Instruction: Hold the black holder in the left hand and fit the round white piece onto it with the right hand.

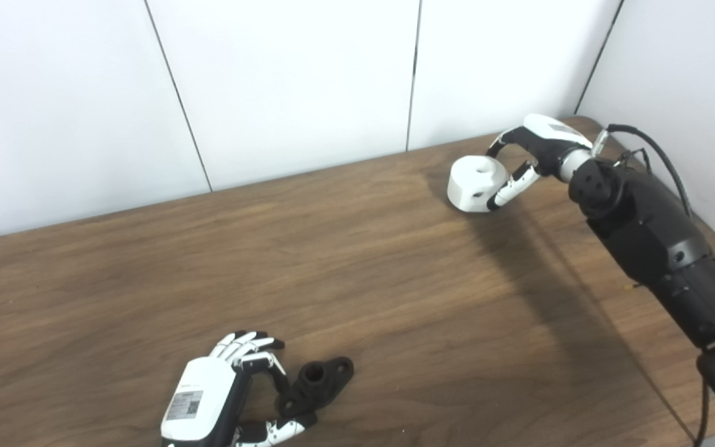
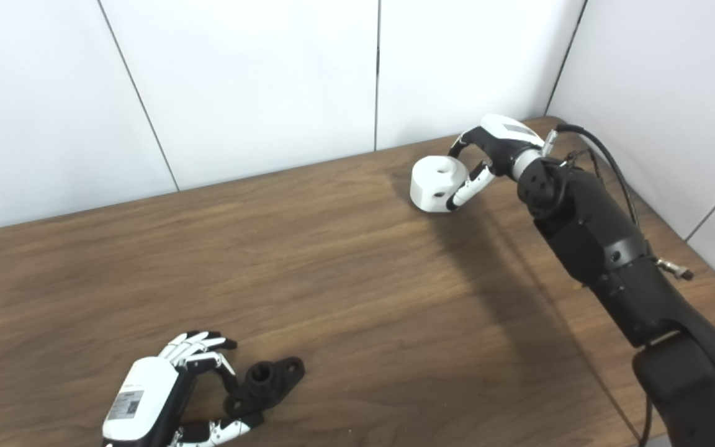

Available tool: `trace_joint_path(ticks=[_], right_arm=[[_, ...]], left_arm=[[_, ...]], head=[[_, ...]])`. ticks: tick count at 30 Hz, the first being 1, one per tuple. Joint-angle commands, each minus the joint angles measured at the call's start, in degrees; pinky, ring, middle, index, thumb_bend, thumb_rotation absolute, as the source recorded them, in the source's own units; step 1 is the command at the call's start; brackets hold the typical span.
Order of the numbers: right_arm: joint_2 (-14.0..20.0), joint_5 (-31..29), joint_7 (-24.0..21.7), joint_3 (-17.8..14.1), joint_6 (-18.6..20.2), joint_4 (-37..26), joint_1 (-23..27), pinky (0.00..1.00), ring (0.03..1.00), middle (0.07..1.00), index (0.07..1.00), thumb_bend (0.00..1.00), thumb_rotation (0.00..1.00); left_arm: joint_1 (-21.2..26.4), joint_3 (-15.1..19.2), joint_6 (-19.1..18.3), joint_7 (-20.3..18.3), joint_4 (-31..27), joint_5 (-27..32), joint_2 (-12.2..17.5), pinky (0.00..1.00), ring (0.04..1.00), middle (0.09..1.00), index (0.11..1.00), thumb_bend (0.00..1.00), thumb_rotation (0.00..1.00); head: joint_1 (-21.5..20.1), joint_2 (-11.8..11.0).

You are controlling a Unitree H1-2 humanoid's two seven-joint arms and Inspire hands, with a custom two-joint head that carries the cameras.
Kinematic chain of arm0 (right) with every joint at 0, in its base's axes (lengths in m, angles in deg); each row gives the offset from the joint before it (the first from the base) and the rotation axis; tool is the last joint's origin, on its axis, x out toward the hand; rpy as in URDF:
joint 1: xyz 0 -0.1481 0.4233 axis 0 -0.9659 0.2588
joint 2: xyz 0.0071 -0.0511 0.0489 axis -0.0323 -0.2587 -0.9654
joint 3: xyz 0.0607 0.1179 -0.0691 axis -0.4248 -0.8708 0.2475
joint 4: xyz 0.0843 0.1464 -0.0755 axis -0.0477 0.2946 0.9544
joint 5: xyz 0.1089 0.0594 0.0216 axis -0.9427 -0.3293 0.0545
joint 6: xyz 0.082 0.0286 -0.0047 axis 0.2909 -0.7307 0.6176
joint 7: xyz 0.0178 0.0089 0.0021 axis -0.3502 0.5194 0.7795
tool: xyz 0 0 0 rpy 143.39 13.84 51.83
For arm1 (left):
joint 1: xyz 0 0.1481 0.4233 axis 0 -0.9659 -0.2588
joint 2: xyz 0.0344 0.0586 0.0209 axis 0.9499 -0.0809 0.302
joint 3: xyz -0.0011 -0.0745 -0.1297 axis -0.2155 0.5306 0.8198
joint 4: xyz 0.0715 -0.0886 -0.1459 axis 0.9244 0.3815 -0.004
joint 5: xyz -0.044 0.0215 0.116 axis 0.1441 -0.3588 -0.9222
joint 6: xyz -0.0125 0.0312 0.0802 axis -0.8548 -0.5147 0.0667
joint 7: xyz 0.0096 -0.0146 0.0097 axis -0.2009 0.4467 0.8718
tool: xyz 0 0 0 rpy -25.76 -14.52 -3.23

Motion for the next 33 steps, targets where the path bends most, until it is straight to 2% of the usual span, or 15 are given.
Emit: trace_joint_path(ticks=[1, 33], right_arm=[[2.10, 0.23, 1.07, -1.03, -1.40, -1.16, 2.02, 0.98, 0.942, 0.867, 0.677, 0.78, 0.20], [0.60, 0.64, 2.13, -0.78, -1.90, -0.42, 2.18, 0.94, 0.924, 0.859, 0.661, 0.80, 0.20]], left_arm=[[-1.66, -0.42, -1.43, -2.26, 0.91, -1.56, 0.79, 0.90, 0.823, 0.761, 0.486, 0.52, 0.05], [-1.62, -0.34, -1.99, -2.94, 0.64, -1.70, 0.52, 0.90, 0.825, 0.762, 0.486, 0.52, 0.05]], head=[[-0.04, 0.04], [0.09, 0.31]])
